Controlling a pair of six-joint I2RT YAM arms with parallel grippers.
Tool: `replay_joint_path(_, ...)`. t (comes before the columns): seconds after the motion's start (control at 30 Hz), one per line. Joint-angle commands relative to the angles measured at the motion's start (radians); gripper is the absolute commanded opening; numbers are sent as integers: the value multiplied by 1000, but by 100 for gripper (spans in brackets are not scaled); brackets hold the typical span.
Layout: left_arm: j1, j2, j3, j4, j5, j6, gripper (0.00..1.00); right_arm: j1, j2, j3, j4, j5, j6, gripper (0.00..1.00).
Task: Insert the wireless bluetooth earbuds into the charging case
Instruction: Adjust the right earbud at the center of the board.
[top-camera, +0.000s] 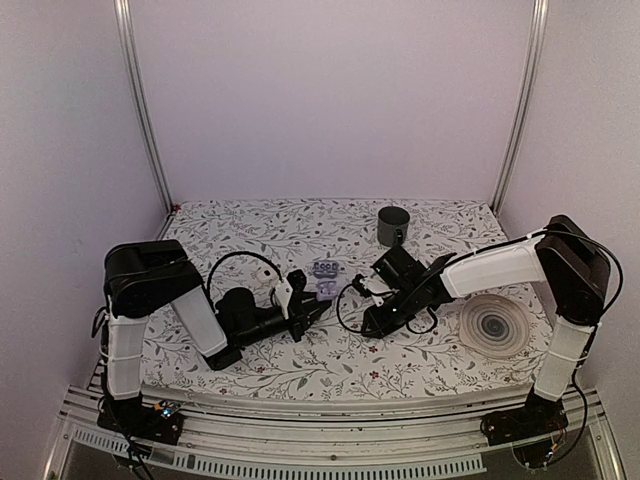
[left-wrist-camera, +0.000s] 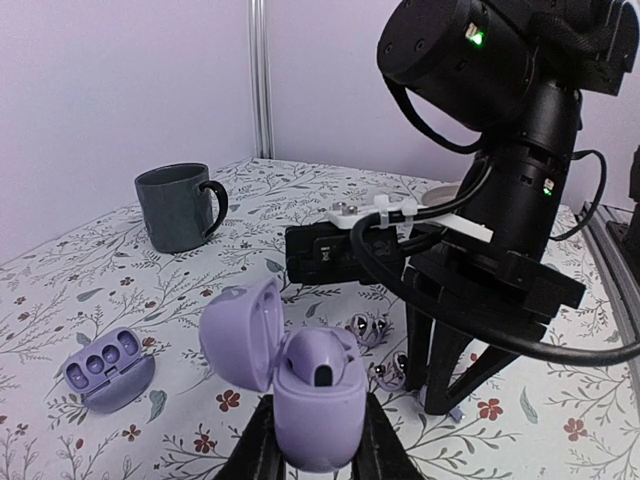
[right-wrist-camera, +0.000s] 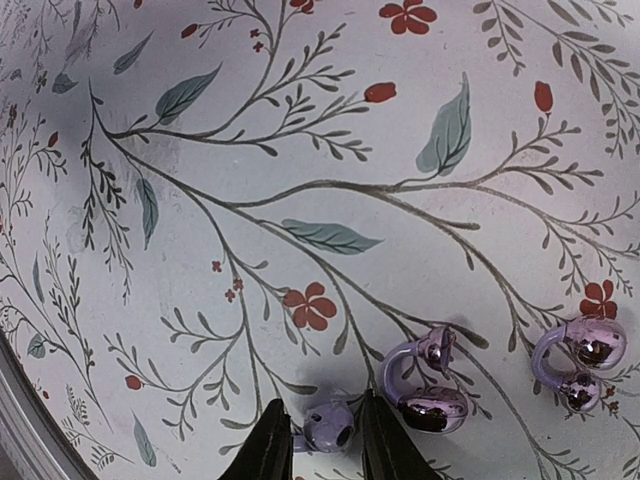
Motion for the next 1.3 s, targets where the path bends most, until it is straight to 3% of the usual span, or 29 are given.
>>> replay_joint_path(0.0, -6, -28, -2, 288, 10, 6, 0, -2, 18, -8, 15, -6, -9, 26)
replay_joint_path(0.77, -5, -21, 0, 289, 6, 7, 0, 22, 14, -1, -40, 75, 3, 20)
replay_joint_path(0.93, -6, -11, 3, 290, 2, 11, 0, 20, -7, 28, -80, 87, 45, 12)
replay_joint_path(1.27, -8, 34, 40, 289, -17, -11, 0, 20, -76, 89, -190, 154, 162, 10)
